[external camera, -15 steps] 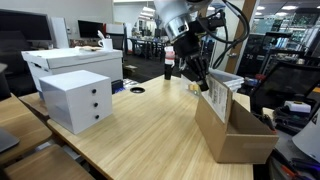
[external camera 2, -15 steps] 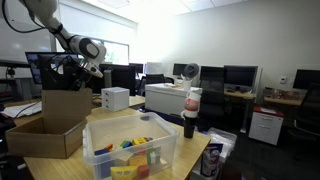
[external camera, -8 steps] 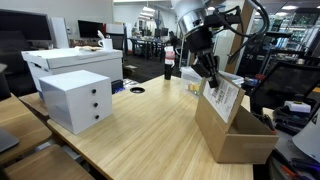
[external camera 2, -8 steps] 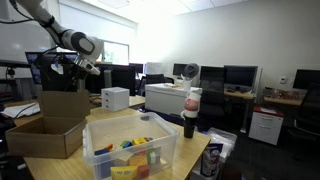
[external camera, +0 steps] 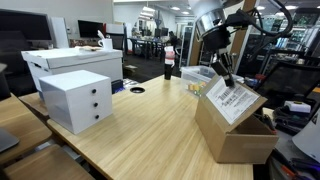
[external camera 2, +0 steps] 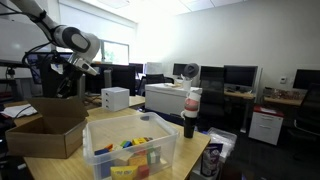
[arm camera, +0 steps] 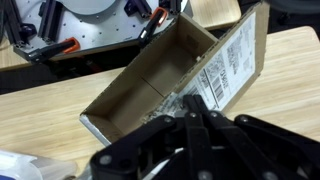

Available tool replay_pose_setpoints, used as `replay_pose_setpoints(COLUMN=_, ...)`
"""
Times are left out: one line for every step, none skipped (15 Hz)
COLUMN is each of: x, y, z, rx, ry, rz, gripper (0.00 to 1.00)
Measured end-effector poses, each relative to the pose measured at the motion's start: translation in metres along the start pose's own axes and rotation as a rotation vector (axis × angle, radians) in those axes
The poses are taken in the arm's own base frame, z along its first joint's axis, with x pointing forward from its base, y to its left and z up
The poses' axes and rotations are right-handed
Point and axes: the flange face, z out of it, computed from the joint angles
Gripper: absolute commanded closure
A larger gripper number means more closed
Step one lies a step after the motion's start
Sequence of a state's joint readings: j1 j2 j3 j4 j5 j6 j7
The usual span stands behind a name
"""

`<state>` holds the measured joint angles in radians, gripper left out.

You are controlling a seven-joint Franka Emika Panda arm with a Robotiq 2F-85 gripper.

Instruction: Close the lid of the card box fully

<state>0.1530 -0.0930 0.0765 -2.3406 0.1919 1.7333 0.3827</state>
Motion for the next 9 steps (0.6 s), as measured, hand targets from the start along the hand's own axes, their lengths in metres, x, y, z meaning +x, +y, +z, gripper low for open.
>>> replay_pose_setpoints(x=-0.002, y=0.005, z=0.002, rx=0.002, ry=-0.002, rz=-0.012, gripper=0.98)
replay_pose_setpoints(x=-0.004, y=0.01, z=0.005, rx=0.005, ry=-0.002, rz=-0.028, gripper=0.98)
replay_pose_setpoints(x=-0.005, y=0.014, z=0.008, rx=0.009, ry=0.004, rz=-0.047, gripper=0.98)
replay_pose_setpoints(x=-0.005, y=0.017, z=0.012, rx=0.015, ry=0.017, rz=-0.069, gripper=0.98)
replay_pose_setpoints(x=-0.005, y=0.02, z=0.017, rx=0.02, ry=0.033, rz=-0.091, gripper=0.98)
replay_pose_setpoints(x=-0.004, y=0.023, z=0.021, rx=0.025, ry=0.048, rz=-0.111, gripper=0.98)
replay_pose_setpoints(x=-0.003, y=0.026, z=0.026, rx=0.028, ry=0.065, rz=-0.129, gripper=0.98)
replay_pose_setpoints(x=-0.002, y=0.028, z=0.031, rx=0.032, ry=0.082, rz=-0.146, gripper=0.98)
replay_pose_setpoints(x=0.0, y=0.029, z=0.036, rx=0.034, ry=0.098, rz=-0.163, gripper=0.98)
